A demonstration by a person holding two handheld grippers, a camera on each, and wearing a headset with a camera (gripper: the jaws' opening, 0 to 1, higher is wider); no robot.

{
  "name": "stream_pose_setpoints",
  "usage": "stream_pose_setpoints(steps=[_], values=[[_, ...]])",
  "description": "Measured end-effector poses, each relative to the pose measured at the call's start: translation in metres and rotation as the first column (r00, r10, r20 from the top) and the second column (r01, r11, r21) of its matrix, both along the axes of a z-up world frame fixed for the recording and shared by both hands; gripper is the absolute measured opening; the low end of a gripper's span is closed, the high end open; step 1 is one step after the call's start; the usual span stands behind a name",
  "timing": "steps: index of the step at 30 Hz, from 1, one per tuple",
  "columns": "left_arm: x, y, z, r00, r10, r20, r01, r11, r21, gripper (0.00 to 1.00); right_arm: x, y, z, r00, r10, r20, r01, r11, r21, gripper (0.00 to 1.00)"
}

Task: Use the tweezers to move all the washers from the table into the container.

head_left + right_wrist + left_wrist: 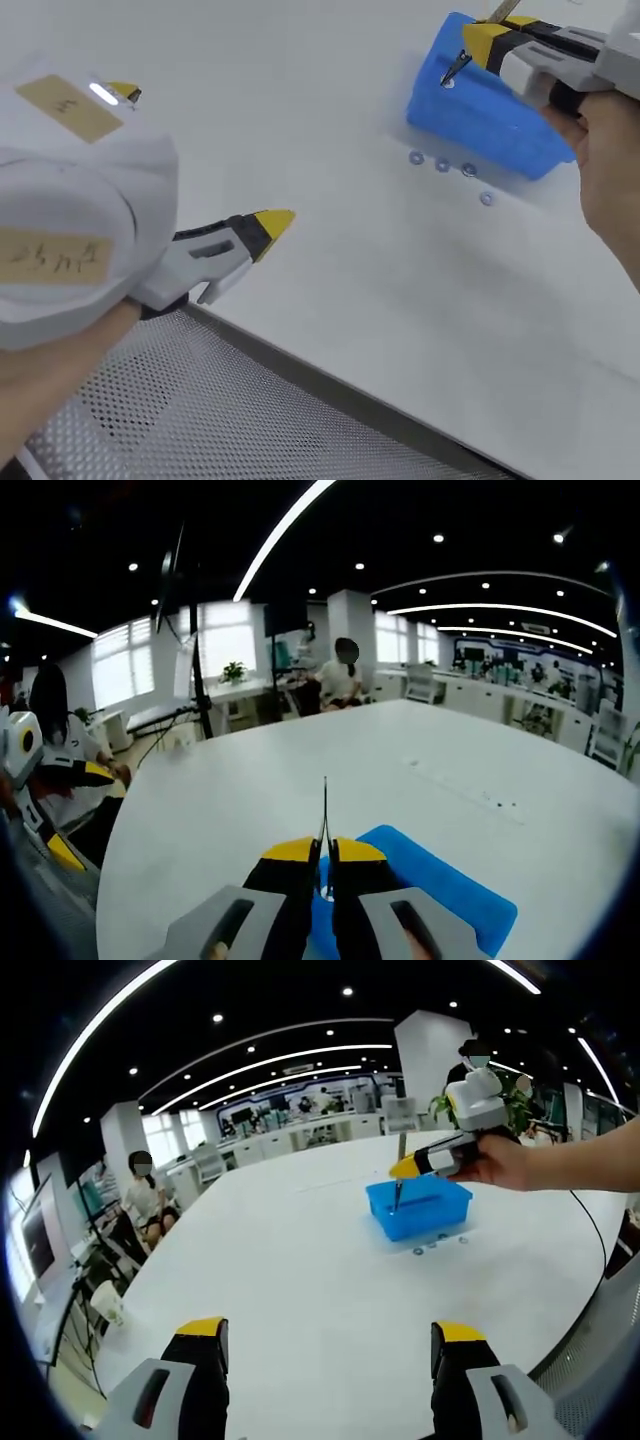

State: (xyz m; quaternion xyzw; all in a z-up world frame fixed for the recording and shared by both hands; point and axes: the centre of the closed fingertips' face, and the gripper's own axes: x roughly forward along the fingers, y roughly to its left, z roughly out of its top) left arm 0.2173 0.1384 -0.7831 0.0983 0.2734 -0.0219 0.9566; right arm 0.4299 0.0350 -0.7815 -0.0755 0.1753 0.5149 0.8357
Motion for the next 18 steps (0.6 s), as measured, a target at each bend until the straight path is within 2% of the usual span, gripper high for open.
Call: stream_pose_setpoints(steps=[5,10,18], values=[[0.0,-0.001,0.0,1.0,-0.005,0.0,0.005,1.0,0.0,0.85,0.004,0.002,-0.01,1.0,-0.009,0.004,0.009,1.0,-0.014,0.02],[-0.001,0.0,-0.001,1.0,-0.001,-0.006,0.001,1.0,0.001,0.84,0.006,0.006,-0.021,1.0,-0.008,-0.028,0.008,1.0,-0.018,0.02],[-0.001,-0.001,-0.002,1.0,-0.009,-0.011,0.009,1.0,0.003,0.84,0.01,0.01,-0.03,0.999,-0.01,-0.031,0.009,1.0,-0.03,0.02]])
